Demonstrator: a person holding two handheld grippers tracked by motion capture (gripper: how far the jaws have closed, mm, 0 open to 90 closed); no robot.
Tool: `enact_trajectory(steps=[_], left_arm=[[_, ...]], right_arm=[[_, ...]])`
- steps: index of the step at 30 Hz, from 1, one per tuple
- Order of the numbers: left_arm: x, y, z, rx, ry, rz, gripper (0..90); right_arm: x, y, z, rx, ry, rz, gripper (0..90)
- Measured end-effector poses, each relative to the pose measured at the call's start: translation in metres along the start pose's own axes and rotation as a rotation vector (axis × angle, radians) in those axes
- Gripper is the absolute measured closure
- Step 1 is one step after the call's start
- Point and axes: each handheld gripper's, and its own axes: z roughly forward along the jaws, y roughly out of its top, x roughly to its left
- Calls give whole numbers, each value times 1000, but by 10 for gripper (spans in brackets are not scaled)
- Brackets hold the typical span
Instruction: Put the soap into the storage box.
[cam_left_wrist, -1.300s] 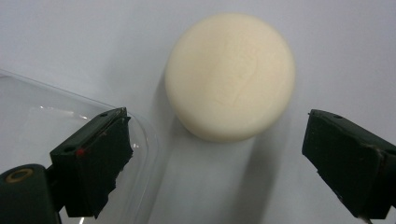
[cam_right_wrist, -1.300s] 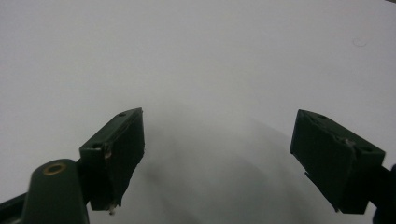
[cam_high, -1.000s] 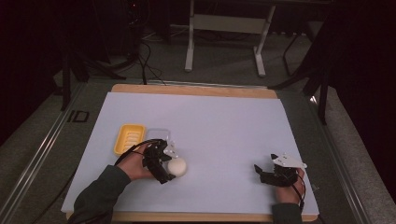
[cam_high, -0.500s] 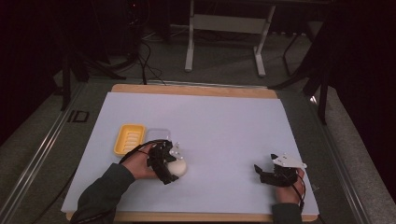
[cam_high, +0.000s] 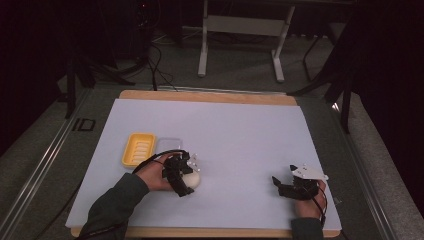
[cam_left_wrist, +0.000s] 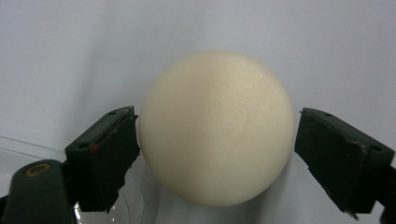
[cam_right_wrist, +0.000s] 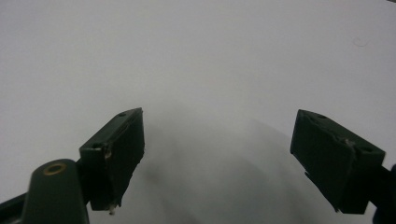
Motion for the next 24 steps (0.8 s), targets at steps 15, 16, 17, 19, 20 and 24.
enact_trajectory(steps=[15,16,17,19,20,24], left_arm=[[2,8,10,60,-34,13,166],[1,9,10,65,-33,17,167],[1,10,10,70,-30,21,168],[1,10,10,73,-29,22,171],[2,11,10,76,-30,21,176],[4,11,10,84,-36,18,213]], right_arm=[[0,0,0,1,1,-1,175],[0,0,0,1,1,-1,175],[0,0,0,1,1,-2,175],[0,0,0,1,0,-1,175],[0,0,0,1,0,-1,175],[0,0,0,1,0,-2,175]])
